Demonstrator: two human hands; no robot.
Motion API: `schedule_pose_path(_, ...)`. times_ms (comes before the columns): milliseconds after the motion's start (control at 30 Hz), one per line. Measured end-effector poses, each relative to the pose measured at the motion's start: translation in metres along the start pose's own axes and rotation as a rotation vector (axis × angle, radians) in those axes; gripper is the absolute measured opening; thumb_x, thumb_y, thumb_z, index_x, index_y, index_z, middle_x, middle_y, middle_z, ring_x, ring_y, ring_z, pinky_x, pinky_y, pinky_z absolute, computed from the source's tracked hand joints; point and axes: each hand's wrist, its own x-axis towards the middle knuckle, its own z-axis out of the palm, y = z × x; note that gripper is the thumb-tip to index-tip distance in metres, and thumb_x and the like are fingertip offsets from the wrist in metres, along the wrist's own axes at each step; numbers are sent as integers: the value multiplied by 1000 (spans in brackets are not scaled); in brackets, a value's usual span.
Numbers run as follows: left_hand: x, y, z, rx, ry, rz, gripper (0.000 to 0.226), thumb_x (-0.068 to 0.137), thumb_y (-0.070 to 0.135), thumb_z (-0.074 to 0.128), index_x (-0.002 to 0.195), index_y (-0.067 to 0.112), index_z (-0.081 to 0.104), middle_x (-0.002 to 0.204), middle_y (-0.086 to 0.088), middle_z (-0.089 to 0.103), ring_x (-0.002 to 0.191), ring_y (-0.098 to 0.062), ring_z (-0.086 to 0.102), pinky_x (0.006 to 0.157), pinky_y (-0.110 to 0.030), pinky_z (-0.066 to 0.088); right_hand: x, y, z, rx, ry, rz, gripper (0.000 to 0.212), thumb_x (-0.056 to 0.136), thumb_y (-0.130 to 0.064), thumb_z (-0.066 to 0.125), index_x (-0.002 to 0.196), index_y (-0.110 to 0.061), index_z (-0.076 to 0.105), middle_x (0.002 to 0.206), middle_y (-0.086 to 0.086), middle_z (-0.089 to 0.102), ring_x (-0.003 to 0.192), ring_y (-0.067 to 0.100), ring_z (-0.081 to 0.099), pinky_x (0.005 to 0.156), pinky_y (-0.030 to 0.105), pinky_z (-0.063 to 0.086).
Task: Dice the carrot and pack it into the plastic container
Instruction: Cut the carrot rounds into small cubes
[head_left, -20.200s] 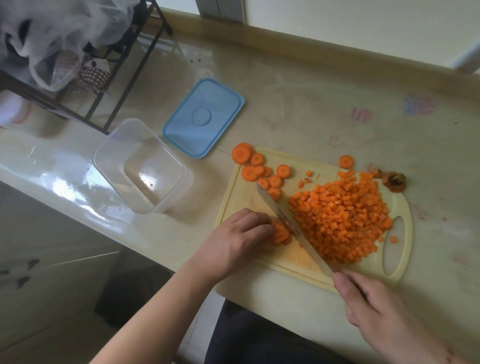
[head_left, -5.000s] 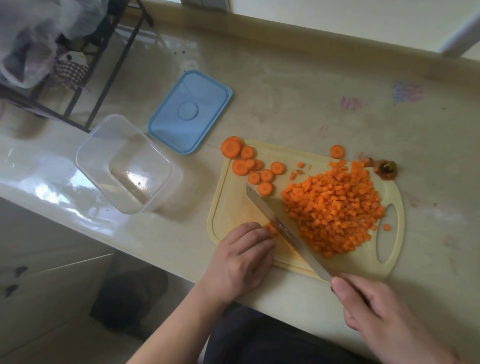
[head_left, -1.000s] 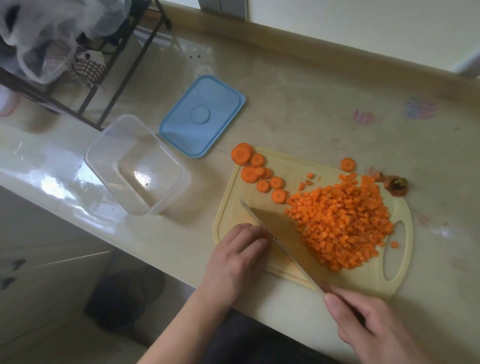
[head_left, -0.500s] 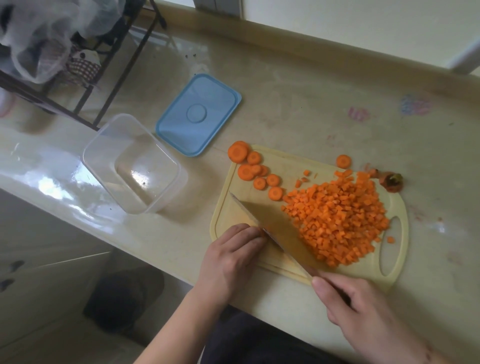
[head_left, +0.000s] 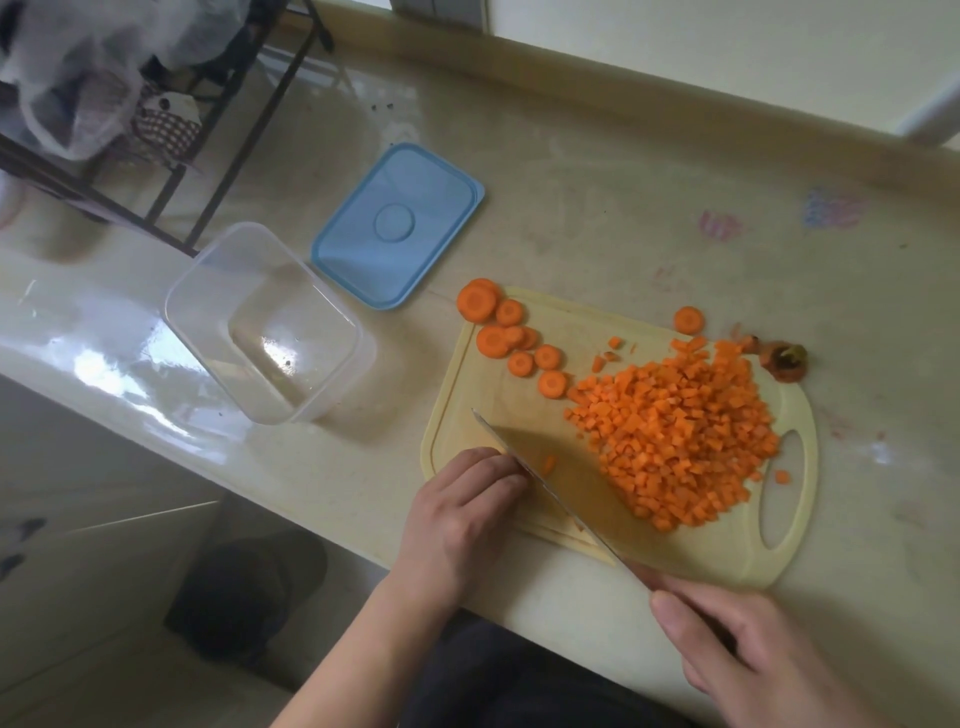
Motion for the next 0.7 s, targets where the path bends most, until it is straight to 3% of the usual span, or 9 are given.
schedule_pose_path(100,1,2,-2,-24,9,-3,27,81,-12,75,106,-1,75,112,-10,72,108,-28,67,90,-38,56,0,0,1,-21,23,2,29,85,-64,47,112,-64,58,67,-39,53,73,-16,51,64,1,35)
schedule_pose_path(167,2,3,-3,-38,18,5,28,81,-12,74,106,1,76,113,-8,72,109,-26,67,93,-36,56,1,-1,2,-30,31,20,33,81,-65,41,108,-62,61,66,-40,52,73,-18,50,65,1,35)
schedule_pose_path(233,2,3,-3,-47,28,0,26,82,-10,74,106,2,76,114,-7,72,110,-24,67,93,-35,56,8,-7,3,-41,32,20,27,83,-66,35,87,-67,62,59,-38,53,66,-15,53,62,2,35)
schedule_pose_path(300,3,3,-2,-47,24,-15,26,83,-10,74,105,3,76,113,-6,72,108,-24,67,92,-35,56,16,-9,4,-48,-1,-3,30,90,-54,41,66,-62,59,51,-31,54,57,-8,54,56,5,36)
schedule_pose_path(333,3,2,-3,-48,19,-19,26,84,-10,73,106,3,76,114,-6,72,109,-24,67,92,-35,56,19,-14,4,-42,-11,-17,31,91,-47,44,66,-58,59,49,-30,53,55,-7,55,54,6,36)
schedule_pose_path(400,3,2,-3,-48,7,-9,25,85,-9,71,107,3,76,115,-6,72,109,-24,67,94,-34,55,19,-14,5,-19,-24,-16,17,86,-48,47,86,-50,64,50,-32,53,57,-9,55,55,5,36)
schedule_pose_path(500,-1,-2,-2,-33,13,17,14,96,0,64,103,1,76,110,-8,72,107,-25,66,94,-31,55,11,-8,4,-26,32,-36,33,81,-68,38,102,-61,63,67,-44,56,78,-19,56,68,0,38)
schedule_pose_path(600,-6,-8,-4,-32,38,28,26,105,10,53,99,0,76,105,-10,72,104,-25,65,94,-26,51,1,-7,-1,-74,88,-67,41,69,-85,37,105,-73,52,111,-53,50,114,-30,38,87,-9,26)
schedule_pose_path(700,-6,-4,-14,-110,187,-54,22,96,-2,52,90,10,70,100,-5,67,94,-22,65,84,-26,51,-7,0,-5,-159,133,-77,35,68,-88,38,100,-80,46,121,-56,39,121,-31,28,89,-11,21)
